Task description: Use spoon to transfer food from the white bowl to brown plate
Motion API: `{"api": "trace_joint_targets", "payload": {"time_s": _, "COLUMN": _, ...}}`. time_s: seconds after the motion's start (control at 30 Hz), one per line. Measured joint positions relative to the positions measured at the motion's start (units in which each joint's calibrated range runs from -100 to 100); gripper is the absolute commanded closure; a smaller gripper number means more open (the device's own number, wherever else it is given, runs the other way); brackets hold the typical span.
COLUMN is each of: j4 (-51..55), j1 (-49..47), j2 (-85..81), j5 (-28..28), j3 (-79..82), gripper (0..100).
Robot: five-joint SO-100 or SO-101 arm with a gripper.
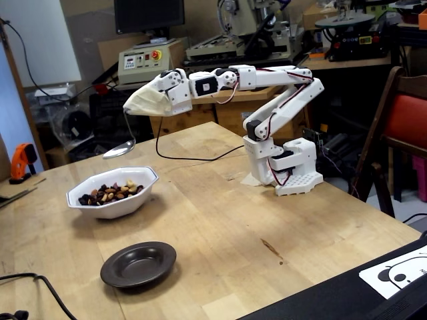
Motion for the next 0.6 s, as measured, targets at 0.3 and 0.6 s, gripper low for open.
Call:
{"api": "trace_joint_targets", "payload": {"time_s": 0.3, "j4": -1.4, "j1": -0.1, "j2": 9.7, "j5": 0.0, "j3": -4.0, "gripper": 97}}
{"api": "trace_joint_targets", "payload": {"time_s": 0.6, "j4": -12.7, "j1": 0.0, "j2": 10.9, "j5": 0.0, "j3": -3.8, "gripper": 97}}
